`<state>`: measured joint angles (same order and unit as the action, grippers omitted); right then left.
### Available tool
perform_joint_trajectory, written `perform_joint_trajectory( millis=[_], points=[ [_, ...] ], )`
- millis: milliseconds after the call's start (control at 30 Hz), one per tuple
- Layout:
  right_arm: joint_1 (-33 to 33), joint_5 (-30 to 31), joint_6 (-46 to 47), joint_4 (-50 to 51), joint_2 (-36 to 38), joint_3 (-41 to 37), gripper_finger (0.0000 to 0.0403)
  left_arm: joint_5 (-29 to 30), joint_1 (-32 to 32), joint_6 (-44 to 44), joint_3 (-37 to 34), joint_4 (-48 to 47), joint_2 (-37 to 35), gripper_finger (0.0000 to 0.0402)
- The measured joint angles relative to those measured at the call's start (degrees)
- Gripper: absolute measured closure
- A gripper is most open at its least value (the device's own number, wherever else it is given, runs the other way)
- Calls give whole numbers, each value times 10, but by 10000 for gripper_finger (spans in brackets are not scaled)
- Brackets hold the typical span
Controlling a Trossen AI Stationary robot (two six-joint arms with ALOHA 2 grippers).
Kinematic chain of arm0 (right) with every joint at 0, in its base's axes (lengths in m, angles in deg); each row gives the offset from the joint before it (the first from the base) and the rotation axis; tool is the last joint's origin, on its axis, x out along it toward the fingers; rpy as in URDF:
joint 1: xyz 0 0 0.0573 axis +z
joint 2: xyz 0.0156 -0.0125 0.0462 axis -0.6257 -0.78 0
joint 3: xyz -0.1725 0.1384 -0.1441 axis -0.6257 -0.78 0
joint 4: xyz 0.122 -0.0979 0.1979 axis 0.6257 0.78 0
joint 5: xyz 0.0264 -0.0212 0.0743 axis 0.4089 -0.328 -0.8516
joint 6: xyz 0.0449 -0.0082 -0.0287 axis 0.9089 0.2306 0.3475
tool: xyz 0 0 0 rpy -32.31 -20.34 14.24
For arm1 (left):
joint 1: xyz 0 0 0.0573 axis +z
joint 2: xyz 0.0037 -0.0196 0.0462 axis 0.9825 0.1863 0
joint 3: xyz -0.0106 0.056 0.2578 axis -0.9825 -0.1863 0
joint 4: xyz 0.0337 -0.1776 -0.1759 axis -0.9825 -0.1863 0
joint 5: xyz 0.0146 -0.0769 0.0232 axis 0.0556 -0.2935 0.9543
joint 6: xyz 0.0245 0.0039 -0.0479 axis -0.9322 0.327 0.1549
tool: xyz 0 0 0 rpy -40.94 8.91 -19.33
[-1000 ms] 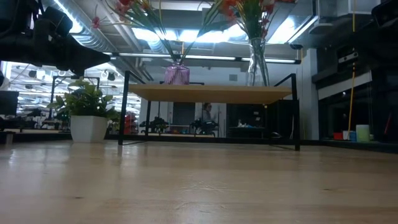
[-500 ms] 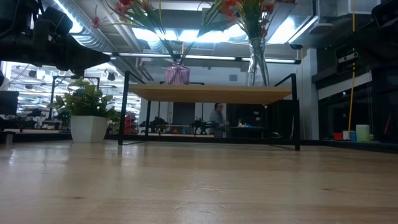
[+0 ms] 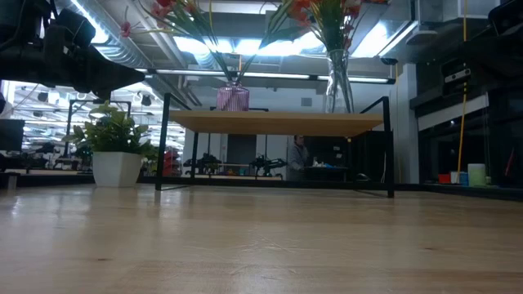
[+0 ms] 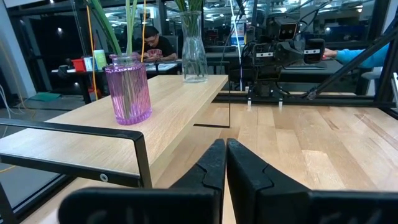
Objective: Pick and place flowers into a vace then onto a shelf
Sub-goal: Return to Home Position
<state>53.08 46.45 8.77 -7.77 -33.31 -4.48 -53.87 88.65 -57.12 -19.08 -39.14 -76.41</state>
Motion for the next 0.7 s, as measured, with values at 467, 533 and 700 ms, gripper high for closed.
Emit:
perform_joint_trajectory(
  millis=[467,533,700],
  points=[
    [0,0,-1,0,0,0,391,0,0,0,0,0,0,393],
    [0,0,0,0,0,0,391,0,0,0,0,0,0,391],
    [0,0,0,0,0,0,391,0,0,0,0,0,0,393]
  ],
)
